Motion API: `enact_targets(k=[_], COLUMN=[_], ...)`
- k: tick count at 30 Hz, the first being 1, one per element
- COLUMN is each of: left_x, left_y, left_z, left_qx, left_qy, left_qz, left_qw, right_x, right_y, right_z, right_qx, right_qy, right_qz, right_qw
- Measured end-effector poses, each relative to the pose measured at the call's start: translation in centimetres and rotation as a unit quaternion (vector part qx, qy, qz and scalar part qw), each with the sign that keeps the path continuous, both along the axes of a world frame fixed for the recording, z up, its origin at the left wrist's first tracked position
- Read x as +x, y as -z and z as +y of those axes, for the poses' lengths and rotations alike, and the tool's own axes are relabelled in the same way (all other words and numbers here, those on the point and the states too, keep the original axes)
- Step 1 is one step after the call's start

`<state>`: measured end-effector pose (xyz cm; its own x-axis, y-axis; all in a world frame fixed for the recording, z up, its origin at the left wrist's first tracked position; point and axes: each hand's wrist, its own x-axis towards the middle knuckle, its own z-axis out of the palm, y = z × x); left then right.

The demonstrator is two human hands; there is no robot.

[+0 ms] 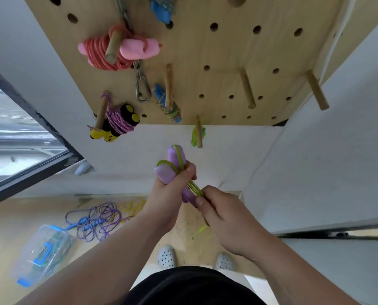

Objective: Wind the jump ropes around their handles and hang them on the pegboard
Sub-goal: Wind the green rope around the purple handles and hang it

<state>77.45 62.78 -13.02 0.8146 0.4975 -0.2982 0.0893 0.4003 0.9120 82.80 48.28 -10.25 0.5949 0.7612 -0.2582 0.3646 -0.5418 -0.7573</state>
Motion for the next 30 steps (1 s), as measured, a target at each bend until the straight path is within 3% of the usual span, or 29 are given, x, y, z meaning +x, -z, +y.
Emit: enact_targets(k=[2,6,8,17,21,30], left_x=[0.7,1.9,2.5,5.8,6.4,8.4], left_y=[-0.1,-1.1,-1.7,-2.0,-1.9,-3.7], left_z=[0.0,-1.4,-3.1,-7.4,-8.7,-11.4], left_qx=[-0.041,-0.218,-0.258,-0.194,-0.204,-0.281], left_qy=[-0.030,-0.073,-0.092,-0.115,-0.105,-0.131], left_qz=[-0.031,-0.094,-0.106,-0.084,-0.094,-0.075], left_qw=[0.998,0.969,0.956,0.971,0.969,0.948], right_x=[1.2,3.3,4.3,8.1,9.7,10.1], right_y=[0.3,0.7,0.7,0.2,0.8,1.0], right_z=[-0.4,-1.8,-2.6,-5.5,-7.0,-8.3], right_qx=[0.003,0.080,0.101,0.177,0.209,0.178], right_qy=[0.002,0.058,0.051,-0.026,-0.015,-0.079], right_qz=[0.005,0.177,0.206,0.234,0.206,0.029], right_qw=[1.000,0.979,0.972,0.955,0.956,0.980])
